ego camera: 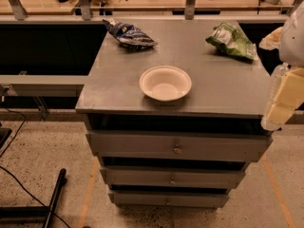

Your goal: Place green jalapeno chip bag into paper bowl

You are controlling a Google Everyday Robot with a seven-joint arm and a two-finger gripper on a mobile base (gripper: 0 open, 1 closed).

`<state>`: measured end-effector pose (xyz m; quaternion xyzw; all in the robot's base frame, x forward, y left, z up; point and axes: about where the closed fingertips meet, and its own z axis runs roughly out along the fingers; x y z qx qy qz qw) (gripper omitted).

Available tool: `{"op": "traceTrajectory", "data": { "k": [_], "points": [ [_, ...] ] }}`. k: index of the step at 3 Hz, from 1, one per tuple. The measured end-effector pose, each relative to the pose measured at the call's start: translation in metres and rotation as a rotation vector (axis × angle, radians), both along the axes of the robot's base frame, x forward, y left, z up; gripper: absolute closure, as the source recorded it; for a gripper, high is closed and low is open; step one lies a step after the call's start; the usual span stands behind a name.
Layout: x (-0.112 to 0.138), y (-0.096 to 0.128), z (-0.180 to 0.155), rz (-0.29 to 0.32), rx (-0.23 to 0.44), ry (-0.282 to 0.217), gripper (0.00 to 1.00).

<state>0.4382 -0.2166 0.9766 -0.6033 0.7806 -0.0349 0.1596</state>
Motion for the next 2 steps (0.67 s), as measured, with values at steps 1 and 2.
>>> {"op": "traceTrajectory", "data": {
  "k": [1, 2],
  "points": [
    [0.000, 0.000, 0.000, 0.000, 0.000, 0.000, 0.00],
    [0.019, -0.003, 0.004, -0.001, -0.009, -0.055, 0.00]
  ]
}}
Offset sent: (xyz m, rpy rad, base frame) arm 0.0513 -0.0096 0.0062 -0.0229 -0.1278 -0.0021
